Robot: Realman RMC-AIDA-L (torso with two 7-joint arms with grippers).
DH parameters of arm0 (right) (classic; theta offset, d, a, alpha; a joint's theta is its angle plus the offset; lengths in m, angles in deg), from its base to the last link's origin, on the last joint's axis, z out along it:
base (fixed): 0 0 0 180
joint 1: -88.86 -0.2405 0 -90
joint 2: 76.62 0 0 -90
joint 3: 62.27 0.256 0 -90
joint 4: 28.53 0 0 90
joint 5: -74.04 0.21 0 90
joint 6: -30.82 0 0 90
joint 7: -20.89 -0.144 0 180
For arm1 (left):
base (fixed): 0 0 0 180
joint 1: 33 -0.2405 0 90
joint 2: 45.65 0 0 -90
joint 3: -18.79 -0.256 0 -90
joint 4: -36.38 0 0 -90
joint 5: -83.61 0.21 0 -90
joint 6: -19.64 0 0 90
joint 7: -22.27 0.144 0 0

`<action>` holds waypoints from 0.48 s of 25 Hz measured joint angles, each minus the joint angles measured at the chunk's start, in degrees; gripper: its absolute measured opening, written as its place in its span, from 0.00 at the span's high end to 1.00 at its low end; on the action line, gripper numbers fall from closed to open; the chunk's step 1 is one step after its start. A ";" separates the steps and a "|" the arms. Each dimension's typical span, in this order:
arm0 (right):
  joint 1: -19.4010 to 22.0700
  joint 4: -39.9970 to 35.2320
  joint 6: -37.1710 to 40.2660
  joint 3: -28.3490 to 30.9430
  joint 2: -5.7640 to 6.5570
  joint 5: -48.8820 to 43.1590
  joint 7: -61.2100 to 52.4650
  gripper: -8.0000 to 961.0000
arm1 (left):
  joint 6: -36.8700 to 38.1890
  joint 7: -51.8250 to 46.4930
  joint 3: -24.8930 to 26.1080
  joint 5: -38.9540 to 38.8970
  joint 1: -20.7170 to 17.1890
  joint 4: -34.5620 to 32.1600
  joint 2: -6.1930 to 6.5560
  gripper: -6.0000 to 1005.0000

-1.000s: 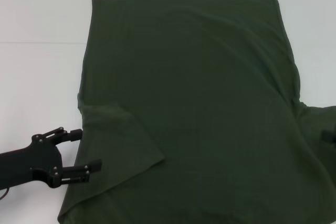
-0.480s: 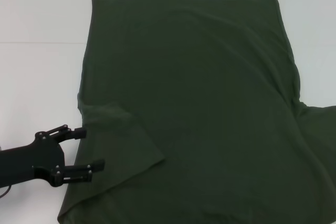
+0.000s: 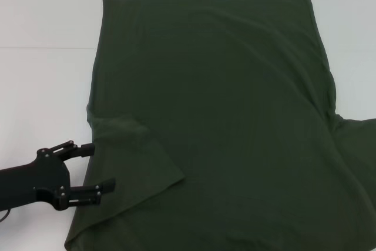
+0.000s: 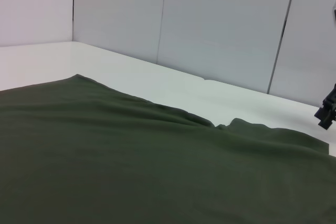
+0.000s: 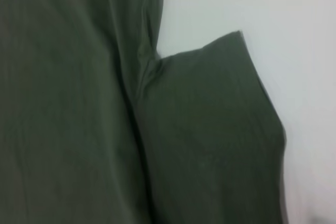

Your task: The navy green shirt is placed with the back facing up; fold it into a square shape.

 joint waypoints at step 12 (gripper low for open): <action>-0.62 6.63 -5.94 -2.51 0.77 0.14 3.50 0.08 | 0.08 0.03 -0.34 -0.04 0.19 0.16 -0.15 0.07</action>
